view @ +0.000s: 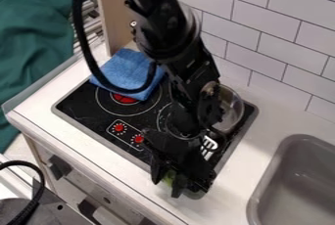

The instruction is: Move the green spatula to the lower right side of the stove

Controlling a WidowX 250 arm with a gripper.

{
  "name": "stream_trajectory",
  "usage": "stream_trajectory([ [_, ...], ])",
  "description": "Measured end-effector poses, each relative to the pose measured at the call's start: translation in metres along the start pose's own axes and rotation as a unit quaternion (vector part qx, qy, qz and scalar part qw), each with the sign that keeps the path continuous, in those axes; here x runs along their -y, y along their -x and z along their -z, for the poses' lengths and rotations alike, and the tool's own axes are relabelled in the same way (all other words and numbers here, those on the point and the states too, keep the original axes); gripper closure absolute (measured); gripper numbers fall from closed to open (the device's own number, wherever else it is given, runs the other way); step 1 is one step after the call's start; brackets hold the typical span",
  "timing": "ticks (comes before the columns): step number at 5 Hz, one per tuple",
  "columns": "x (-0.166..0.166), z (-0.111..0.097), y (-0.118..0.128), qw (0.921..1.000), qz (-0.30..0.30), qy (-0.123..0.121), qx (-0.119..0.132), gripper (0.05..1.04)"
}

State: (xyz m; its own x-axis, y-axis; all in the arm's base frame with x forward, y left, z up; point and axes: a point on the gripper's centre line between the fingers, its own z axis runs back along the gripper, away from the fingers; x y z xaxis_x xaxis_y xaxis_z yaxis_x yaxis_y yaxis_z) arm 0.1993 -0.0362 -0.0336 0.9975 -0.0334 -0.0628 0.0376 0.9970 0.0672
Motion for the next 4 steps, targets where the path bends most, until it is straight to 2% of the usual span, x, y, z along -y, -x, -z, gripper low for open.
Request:
stream_trajectory([
  [1, -0.005, 0.000, 0.000, 1.0000, -0.003, 0.004, -0.006, 0.322],
  [2, -0.013, -0.009, -0.002, 0.9999, -0.013, 0.007, 0.009, 0.079],
  [3, -0.020, -0.030, 0.002, 0.9990, -0.022, -0.003, 0.039, 0.075],
  [4, -0.029, -0.055, 0.006, 0.9950, -0.047, -0.003, 0.088, 0.078],
])
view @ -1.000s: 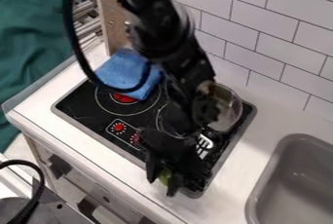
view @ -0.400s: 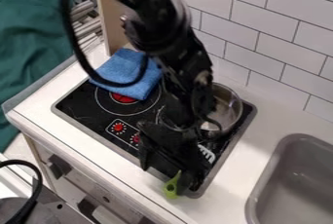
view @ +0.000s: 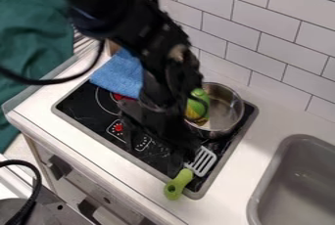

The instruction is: Move the green spatula to the lower right side of the stove

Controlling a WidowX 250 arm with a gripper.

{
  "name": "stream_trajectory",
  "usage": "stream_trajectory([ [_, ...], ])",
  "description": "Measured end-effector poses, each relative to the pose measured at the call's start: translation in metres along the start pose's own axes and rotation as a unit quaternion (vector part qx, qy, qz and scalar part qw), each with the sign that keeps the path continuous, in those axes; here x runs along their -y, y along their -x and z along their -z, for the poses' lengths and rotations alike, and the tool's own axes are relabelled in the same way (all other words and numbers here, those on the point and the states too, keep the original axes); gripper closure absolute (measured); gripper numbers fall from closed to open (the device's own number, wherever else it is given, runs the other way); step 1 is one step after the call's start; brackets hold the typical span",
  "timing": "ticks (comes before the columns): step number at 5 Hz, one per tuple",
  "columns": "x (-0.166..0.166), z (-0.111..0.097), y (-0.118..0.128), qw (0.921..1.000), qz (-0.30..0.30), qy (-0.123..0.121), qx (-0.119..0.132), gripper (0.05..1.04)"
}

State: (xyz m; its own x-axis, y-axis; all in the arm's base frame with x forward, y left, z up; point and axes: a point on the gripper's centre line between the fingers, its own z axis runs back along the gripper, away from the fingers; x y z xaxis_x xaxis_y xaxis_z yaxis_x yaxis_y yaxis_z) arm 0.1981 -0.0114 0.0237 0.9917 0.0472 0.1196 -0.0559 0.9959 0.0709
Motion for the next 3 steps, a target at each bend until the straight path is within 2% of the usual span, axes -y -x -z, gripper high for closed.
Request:
stream_trajectory([
  [1, -0.013, -0.007, -0.008, 0.9998, -0.014, 0.010, 0.009, 0.078],
  [2, -0.029, -0.009, -0.032, 0.9996, -0.015, 0.019, 0.014, 0.078],
  [3, -0.045, -0.003, -0.044, 0.9995, -0.019, 0.027, 0.006, 0.078],
])
